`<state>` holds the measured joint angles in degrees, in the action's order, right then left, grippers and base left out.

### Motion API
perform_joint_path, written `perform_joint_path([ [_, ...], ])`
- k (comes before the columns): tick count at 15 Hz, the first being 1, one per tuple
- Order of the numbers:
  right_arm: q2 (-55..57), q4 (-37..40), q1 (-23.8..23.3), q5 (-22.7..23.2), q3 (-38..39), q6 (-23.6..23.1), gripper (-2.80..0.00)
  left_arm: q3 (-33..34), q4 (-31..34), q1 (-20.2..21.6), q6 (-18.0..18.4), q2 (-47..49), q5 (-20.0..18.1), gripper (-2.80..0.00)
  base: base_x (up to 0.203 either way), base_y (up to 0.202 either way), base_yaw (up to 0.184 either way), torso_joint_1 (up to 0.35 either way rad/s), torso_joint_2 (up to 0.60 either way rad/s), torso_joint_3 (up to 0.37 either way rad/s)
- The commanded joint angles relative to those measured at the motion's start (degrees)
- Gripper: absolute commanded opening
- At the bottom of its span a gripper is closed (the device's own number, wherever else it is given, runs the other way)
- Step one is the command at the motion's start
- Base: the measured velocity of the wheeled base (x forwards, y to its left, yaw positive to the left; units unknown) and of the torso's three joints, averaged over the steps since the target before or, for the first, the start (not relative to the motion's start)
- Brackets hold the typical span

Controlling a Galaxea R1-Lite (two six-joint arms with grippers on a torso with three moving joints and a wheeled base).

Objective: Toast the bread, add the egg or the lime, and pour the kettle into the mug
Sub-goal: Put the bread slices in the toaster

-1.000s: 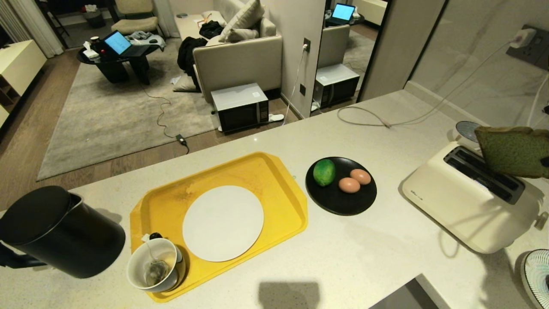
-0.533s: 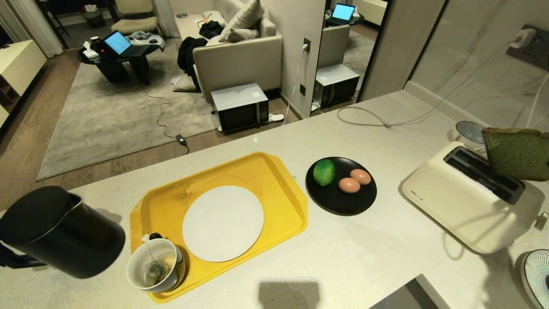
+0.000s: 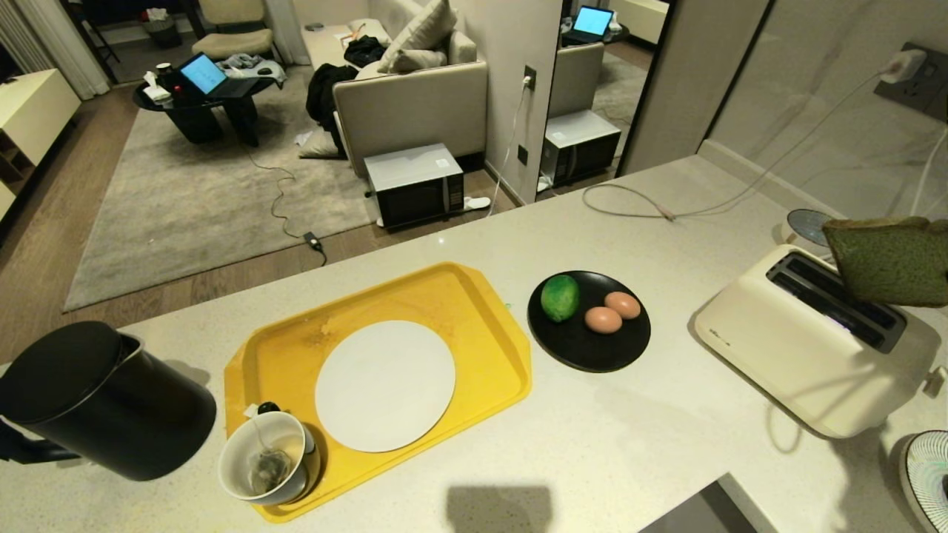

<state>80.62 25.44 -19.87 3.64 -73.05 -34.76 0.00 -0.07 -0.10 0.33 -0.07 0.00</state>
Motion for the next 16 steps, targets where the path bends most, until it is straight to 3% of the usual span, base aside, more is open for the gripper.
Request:
perform_joint_path([
  [1, 0.2, 0.1, 0.0, 0.0, 0.0, -0.9, -2.80, 0.0, 0.0, 0.0, 0.0, 0.0, -0.1, -2.80, 0.000, 0.000, 0.000, 0.000, 0.00, 0.000],
  [16, 4.9, 0.1, -2.7, 0.0, -0.3, -6.1, -2.80, 0.0, 0.0, 0.0, 0.0, 0.0, 0.0, -2.80, 0.000, 0.000, 0.000, 0.000, 0.00, 0.000],
])
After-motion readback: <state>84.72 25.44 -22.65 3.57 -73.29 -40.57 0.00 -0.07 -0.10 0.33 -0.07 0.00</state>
